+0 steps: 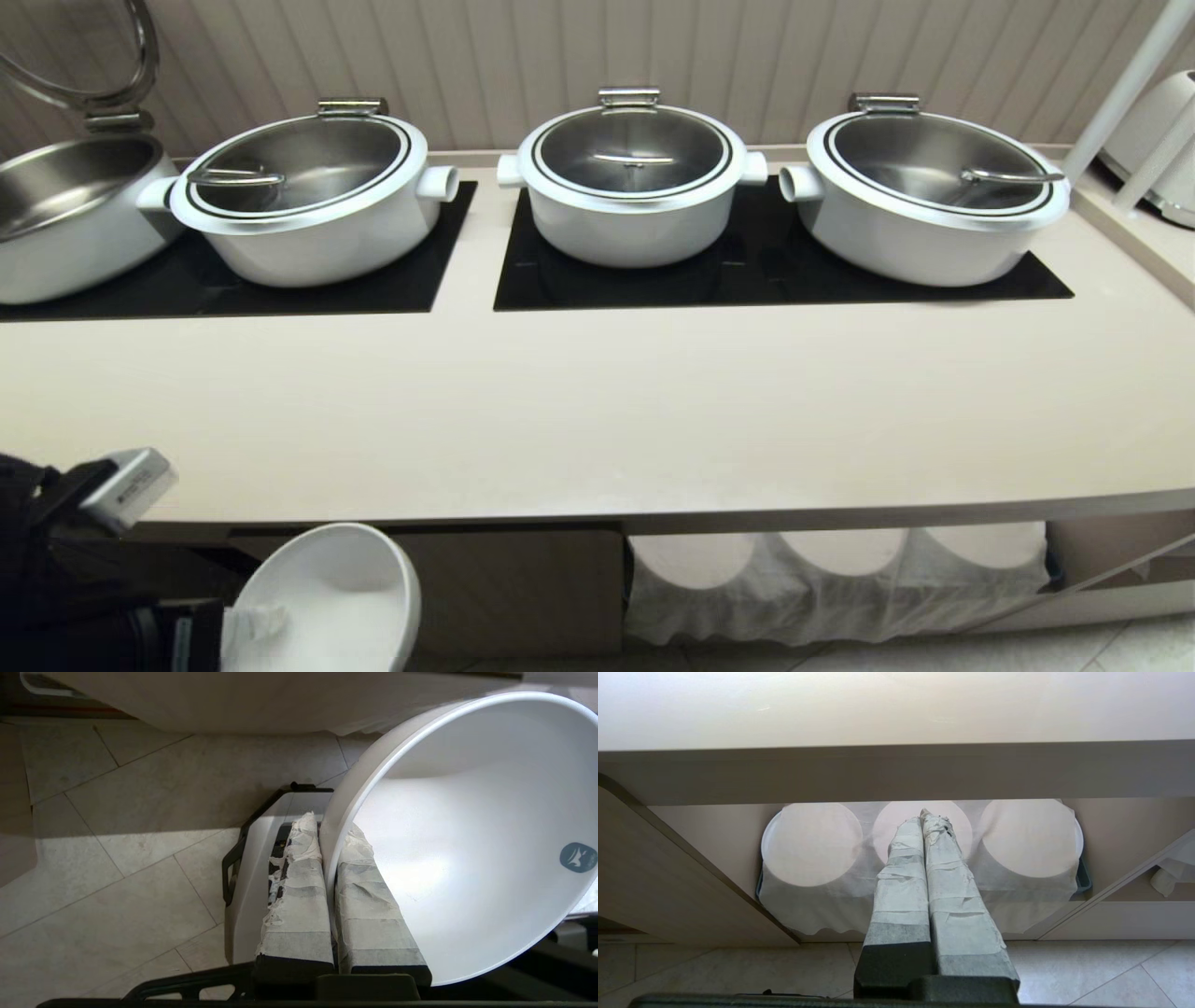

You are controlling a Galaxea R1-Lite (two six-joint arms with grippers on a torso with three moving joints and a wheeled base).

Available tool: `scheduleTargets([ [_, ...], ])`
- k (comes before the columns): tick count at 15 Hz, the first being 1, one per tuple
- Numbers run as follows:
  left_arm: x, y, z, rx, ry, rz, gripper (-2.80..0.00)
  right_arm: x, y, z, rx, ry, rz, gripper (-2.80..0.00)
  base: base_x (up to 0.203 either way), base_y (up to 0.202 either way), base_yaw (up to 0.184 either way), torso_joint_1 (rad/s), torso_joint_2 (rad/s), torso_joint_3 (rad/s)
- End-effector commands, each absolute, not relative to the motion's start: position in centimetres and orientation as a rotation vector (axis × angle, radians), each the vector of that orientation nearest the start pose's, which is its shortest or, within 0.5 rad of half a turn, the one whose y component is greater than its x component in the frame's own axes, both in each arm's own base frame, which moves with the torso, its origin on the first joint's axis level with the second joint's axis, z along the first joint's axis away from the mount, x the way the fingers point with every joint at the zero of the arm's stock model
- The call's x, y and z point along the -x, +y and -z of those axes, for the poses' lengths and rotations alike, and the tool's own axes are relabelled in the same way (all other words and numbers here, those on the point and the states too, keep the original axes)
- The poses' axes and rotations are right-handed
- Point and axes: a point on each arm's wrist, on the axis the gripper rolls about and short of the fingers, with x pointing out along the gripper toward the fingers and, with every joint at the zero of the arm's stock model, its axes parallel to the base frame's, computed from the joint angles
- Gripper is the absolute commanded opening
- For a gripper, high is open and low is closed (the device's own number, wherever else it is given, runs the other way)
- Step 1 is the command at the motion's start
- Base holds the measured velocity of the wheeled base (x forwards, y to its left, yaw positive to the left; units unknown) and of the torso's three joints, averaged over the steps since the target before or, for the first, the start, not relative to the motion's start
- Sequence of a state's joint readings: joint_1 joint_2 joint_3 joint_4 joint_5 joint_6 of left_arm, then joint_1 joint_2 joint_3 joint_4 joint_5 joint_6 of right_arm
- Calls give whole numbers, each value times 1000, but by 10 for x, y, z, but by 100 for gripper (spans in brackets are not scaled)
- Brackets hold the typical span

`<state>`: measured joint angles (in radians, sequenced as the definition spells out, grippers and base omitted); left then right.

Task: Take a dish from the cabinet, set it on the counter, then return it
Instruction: Place it on the table

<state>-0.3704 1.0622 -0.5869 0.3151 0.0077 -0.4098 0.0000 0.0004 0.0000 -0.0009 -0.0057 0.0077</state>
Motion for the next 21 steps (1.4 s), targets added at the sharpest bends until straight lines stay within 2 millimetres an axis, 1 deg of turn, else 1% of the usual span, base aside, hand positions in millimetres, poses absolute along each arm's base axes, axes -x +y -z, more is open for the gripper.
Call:
scheduleTargets([
  [1, -143, -55, -182, 238, 888, 154, -280, 23, 0, -76, -8, -2, 5, -280, 0, 0, 0, 0, 0, 0],
  [4, -187, -72, -191, 286, 908, 118, -280, 23, 0, -76, -8, -2, 5, -280, 0, 0, 0, 0, 0, 0],
  [7, -229, -88, -193, 368, 917, 46, -280, 23, 0, -76, -8, -2, 6, -280, 0, 0, 0, 0, 0, 0],
  [9, -252, -96, -191, 406, 917, 2, -280, 23, 0, -76, -8, -2, 5, -280, 0, 0, 0, 0, 0, 0],
  [10, -260, -99, -188, 408, 919, -19, -280, 23, 0, -76, -8, -2, 6, -280, 0, 0, 0, 0, 0, 0],
  [12, -274, -102, -187, 400, 901, -61, -280, 23, 0, -76, -8, -2, 5, -280, 0, 0, 0, 0, 0, 0],
  [15, -286, -103, -192, 396, 894, -89, -280, 23, 0, -76, -8, -2, 5, -280, 0, 0, 0, 0, 0, 0],
  [18, -293, -103, -202, 399, 878, -99, -280, 23, 0, -76, -8, -2, 6, -280, 0, 0, 0, 0, 0, 0],
  [21, -299, -102, -207, 404, 881, -114, -280, 23, 0, -76, -8, -2, 5, -280, 0, 0, 0, 0, 0, 0],
])
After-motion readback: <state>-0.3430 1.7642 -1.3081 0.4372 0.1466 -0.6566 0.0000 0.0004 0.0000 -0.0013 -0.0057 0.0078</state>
